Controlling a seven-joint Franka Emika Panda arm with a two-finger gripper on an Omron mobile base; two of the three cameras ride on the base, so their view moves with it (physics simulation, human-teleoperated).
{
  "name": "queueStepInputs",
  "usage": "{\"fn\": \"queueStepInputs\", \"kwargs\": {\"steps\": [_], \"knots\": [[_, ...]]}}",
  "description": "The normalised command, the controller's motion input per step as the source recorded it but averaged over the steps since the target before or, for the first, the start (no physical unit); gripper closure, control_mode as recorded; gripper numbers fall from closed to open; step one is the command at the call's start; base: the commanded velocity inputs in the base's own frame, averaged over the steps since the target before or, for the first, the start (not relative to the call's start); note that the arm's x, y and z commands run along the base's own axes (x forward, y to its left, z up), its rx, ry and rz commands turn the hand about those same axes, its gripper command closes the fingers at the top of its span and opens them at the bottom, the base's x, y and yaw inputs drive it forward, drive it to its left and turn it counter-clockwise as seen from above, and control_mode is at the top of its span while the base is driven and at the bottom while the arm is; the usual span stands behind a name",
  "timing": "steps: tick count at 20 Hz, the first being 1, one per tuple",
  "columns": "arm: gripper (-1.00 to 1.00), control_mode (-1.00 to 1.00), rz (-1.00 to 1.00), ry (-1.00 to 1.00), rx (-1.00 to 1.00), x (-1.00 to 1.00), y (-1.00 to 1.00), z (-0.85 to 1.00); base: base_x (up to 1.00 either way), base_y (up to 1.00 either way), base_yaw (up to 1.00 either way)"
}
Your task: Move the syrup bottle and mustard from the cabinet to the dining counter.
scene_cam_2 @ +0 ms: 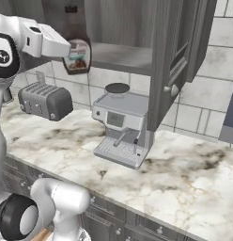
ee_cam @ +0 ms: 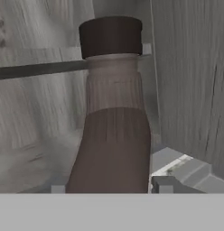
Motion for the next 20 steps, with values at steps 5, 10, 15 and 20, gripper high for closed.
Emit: {"fn": "queueStepInputs", "kwargs": {"steps": [5, 10, 15, 20], "knots": [[1.0, -1.0, 0.09, 0.12, 0.0, -1.0, 0.41, 0.0, 0.0, 0.0, 0.0], [1.0, -1.0, 0.08, 0.11, 0.0, -0.99, 0.37, 0.0, 0.0, 0.0, 0.0], [1.0, -1.0, 0.06, 0.09, 0.0, -1.0, 0.13, -0.01, 0.0, 0.0, 0.0], [1.0, -1.0, 0.05, 0.04, 0.0, -1.0, 0.0, -0.02, 0.0, 0.0, 0.0]]}}
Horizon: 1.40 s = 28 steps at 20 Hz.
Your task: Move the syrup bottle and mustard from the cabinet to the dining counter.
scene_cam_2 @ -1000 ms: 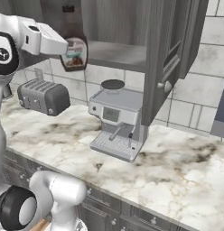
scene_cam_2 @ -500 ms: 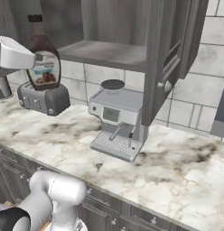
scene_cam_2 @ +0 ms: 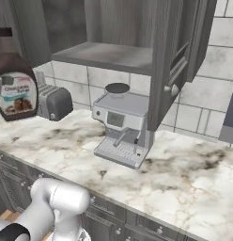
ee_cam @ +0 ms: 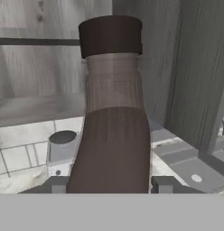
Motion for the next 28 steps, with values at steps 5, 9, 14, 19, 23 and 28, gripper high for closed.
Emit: {"fn": "queueStepInputs", "kwargs": {"steps": [5, 9, 14, 19, 23, 28], "knots": [[1.0, -1.0, 0.04, 0.03, 0.0, -0.77, 0.0, -0.05, 0.0, 0.0, 0.0], [1.0, 1.0, 0.0, 0.0, 0.0, 0.0, 0.0, 0.0, -0.74, 0.0, 0.01], [1.0, 1.0, 0.0, 0.0, 0.0, 0.0, 0.0, 0.0, -0.9, 0.0, 0.0], [1.0, 1.0, 0.0, 0.0, 0.0, 0.0, 0.0, 0.0, -0.81, -0.01, -0.28], [1.0, 1.0, 0.0, 0.0, 0.0, 0.0, 0.0, 0.0, -0.11, -0.17, -0.89], [1.0, 1.0, 0.0, 0.0, 0.0, 0.0, 0.0, 0.0, 0.0, -0.17, -0.99]]}}
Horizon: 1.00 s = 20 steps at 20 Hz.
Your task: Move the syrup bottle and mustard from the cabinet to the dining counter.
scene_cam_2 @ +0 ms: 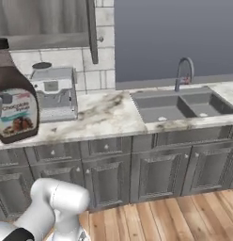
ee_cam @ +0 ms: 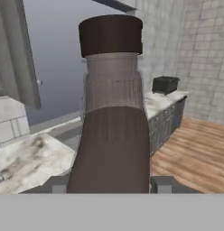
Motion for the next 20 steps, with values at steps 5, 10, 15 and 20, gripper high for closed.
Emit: {"fn": "queueStepInputs", "kwargs": {"steps": [5, 10, 15, 20], "knots": [[1.0, 1.0, 0.0, 0.0, 0.0, 0.0, 0.0, 0.0, 0.0, -0.17, -0.99], [1.0, 1.0, 0.0, 0.0, 0.0, 0.0, 0.0, 0.0, 0.0, -0.29, -0.94], [1.0, 1.0, 0.0, 0.0, 0.0, 0.0, 0.0, 0.0, 0.0, -0.43, -0.89], [1.0, 1.0, 0.0, 0.0, 0.0, 0.0, 0.0, 0.0, 0.21, -0.42, -0.78]]}}
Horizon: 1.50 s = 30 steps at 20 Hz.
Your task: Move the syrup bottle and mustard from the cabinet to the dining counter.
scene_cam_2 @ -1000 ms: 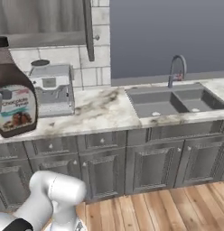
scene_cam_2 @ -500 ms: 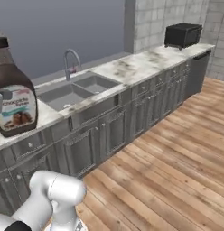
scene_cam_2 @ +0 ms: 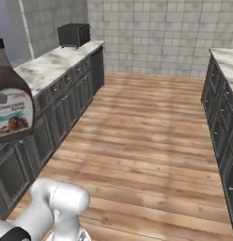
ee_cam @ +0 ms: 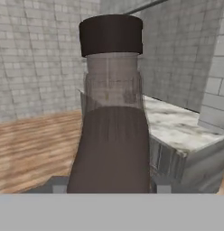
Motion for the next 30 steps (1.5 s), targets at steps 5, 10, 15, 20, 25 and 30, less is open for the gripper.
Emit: {"fn": "queueStepInputs", "kwargs": {"steps": [5, 10, 15, 20, 25, 30], "knots": [[1.0, 1.0, 0.0, 0.0, 0.0, 0.0, 0.0, 0.0, 0.77, -0.1, -0.54], [1.0, 1.0, 0.0, 0.0, 0.0, 0.0, 0.0, 0.0, 1.0, 0.06, -0.38], [1.0, 1.0, 0.0, 0.0, 0.0, 0.0, 0.0, 0.0, 1.0, 0.21, -0.38], [1.0, 1.0, 0.0, 0.0, 0.0, 0.0, 0.0, 0.0, 1.0, 0.29, -0.37], [1.0, 1.0, 0.0, 0.0, 0.0, 0.0, 0.0, 0.0, 1.0, 0.45, -0.32], [1.0, 1.0, 0.0, 0.0, 0.0, 0.0, 0.0, 0.0, 1.0, 0.53, -0.3]]}}
